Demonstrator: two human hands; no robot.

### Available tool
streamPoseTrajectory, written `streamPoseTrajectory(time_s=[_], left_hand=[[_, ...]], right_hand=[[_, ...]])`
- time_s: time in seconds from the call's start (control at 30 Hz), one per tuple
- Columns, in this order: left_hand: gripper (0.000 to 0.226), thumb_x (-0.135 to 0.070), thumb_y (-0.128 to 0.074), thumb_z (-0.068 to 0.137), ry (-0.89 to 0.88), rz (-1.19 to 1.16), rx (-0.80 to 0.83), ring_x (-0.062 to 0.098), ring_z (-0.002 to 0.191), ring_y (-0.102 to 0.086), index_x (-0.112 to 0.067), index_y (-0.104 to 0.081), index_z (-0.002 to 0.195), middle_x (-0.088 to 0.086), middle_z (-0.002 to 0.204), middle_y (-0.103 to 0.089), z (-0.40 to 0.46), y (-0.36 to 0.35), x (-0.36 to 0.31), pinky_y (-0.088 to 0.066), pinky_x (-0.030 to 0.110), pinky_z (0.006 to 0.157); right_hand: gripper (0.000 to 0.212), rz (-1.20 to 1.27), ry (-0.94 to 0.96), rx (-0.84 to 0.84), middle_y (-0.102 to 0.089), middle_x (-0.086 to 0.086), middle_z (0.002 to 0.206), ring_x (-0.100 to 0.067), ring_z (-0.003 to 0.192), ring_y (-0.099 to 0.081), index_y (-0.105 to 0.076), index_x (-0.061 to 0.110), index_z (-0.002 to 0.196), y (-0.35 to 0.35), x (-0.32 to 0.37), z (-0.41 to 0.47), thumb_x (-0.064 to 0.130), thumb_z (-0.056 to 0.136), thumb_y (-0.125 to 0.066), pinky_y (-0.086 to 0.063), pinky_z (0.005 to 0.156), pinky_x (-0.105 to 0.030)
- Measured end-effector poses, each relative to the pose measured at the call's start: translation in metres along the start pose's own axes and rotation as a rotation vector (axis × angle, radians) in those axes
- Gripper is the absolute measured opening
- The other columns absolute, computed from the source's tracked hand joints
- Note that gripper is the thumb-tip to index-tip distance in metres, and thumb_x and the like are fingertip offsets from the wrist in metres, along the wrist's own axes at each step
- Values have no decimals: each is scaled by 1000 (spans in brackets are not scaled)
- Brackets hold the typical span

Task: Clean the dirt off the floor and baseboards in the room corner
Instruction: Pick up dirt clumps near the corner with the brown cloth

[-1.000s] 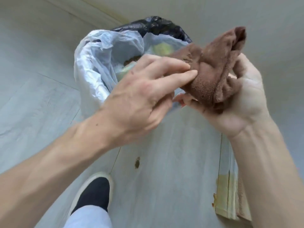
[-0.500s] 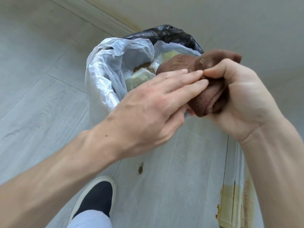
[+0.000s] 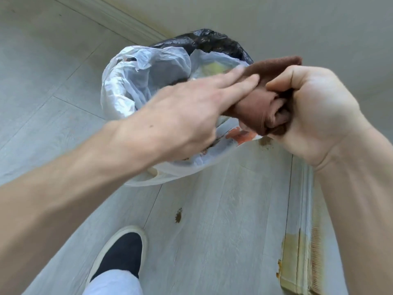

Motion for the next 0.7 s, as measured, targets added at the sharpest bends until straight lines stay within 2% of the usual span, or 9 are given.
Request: streamPoseTrajectory(time_s=[0.13,0.27,0.3,0.33,0.37,0.5,0.53,0.57,0.7], left_hand=[[72,-7,-32,87,85,-59,-209,31,138,-49,-22,-35,158,9,154,-50,1,33,6,-42,47,113],[67,-5,-35,89,74,95,13,27,139,-48,-28,-38,152,-3,162,-40,-4,3,4,-44,49,111],[59,-5,-37,90,169,98,-9,33,130,-54,-25,-44,145,4,154,-50,-4,6,16,-47,51,106],[62,-4,-38,90,185,72,-114,33,130,-54,-23,-44,148,8,151,-53,-4,16,20,-46,48,109],[71,-2,-37,88,105,-32,-225,27,140,-48,-23,-37,156,5,157,-47,-7,31,8,-40,40,116],[69,-6,-36,88,30,147,15,26,142,-46,-29,-39,153,-2,162,-40,-3,-4,-5,-44,43,111],[56,-8,-39,89,140,226,57,35,128,-56,-27,-51,140,5,148,-55,-1,-6,11,-51,48,100],[50,-9,-41,88,196,230,10,39,116,-61,-25,-57,132,9,133,-63,2,3,19,-53,50,92],[41,-18,-40,88,-64,-179,-472,22,96,-69,-21,-71,114,-5,104,-74,-15,49,-17,-54,41,85]], right_hand=[[36,30,8,37,-60,-20,106,-37,90,-60,-56,4,116,-1,3,-2,3,86,-37,-51,76,-50],[51,100,42,23,-67,-18,108,-36,93,-64,-60,-10,127,4,15,-10,2,83,-37,-47,85,-35],[52,116,55,1,-68,-22,116,-23,102,-24,-59,-14,129,8,16,-11,3,85,-36,-30,86,-33],[49,119,72,-40,-67,-26,125,-45,135,-44,-61,-12,125,14,18,-13,3,88,-34,-47,103,-44],[43,127,89,-35,-67,-27,128,-45,131,-53,-64,-9,116,16,19,-14,2,91,-30,-43,110,-62],[19,141,94,-31,-68,-11,84,-25,59,-61,-57,3,96,20,17,-19,3,93,-38,-49,61,-25],[23,143,110,-53,-70,-12,97,-14,95,-32,-58,3,104,25,15,-20,4,89,-41,-43,67,-29],[30,130,117,-69,-71,-16,115,-37,115,-66,-59,3,111,29,12,-22,4,88,-39,-44,76,-36],[42,188,218,-53,-67,-19,131,-38,122,-65,-63,1,119,38,5,-46,2,94,-29,-43,111,-50]])
Point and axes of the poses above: each hand's wrist, its own z-axis towards the middle knuckle, its own y-axis out of the back of the hand, x = y × z, the point moved 8 cm from there along z, towards the middle knuckle
